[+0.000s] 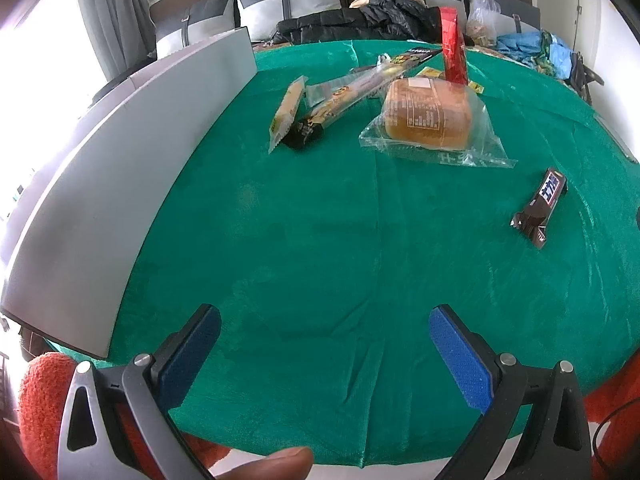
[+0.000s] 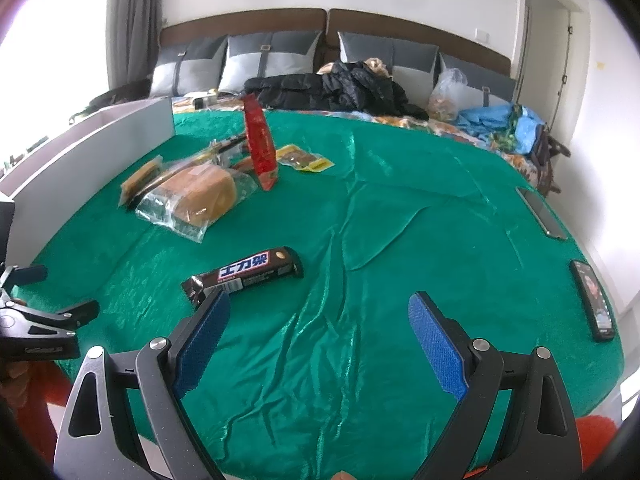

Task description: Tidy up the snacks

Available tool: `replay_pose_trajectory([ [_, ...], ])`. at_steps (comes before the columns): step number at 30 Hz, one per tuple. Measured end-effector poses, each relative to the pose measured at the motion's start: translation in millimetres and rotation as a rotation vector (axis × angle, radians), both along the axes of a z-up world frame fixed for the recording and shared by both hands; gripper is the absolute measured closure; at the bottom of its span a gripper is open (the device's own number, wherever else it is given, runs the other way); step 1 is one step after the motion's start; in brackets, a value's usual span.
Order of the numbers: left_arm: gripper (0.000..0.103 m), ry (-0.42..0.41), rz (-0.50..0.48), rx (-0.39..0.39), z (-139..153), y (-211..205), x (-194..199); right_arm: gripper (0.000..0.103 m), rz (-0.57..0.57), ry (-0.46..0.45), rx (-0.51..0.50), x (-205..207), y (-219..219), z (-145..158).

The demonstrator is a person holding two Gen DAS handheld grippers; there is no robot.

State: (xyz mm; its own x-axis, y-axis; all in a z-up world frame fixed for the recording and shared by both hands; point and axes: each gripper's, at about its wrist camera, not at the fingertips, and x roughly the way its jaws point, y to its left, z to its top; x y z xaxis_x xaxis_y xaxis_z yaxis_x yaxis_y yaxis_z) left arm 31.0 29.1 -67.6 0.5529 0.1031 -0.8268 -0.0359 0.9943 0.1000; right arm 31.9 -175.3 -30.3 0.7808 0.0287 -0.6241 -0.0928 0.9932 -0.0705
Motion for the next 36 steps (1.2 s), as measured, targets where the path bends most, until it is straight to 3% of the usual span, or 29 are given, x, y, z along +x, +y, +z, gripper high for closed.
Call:
replay_pose_trajectory([
  [14,0.000,0.036,0.010,-0.019,-8,4,8,0.010,0.009,0.035,0.008,2,-1,-3],
  [21,0.000,0.050,0.016,-0.062,-11,11,11,0.010,-0.142,0.104,0.170,14,-50,-10],
  [25,0.000,0.066,0.023,-0.112,-14,17,13,0.010,-0.093,0.145,0.216,15,-47,-14],
  [29,0.000,0.068,0.017,-0.106,-15,16,13,0.010,0.073,0.247,0.185,23,-7,-30],
  [32,0.000,0.075,0.009,-0.108,-14,17,14,0.010,0.157,0.326,0.106,37,22,-46],
  [36,0.000,0.083,-0.009,-0.109,-14,19,12,0.010,0.135,0.325,0.014,64,24,-56],
])
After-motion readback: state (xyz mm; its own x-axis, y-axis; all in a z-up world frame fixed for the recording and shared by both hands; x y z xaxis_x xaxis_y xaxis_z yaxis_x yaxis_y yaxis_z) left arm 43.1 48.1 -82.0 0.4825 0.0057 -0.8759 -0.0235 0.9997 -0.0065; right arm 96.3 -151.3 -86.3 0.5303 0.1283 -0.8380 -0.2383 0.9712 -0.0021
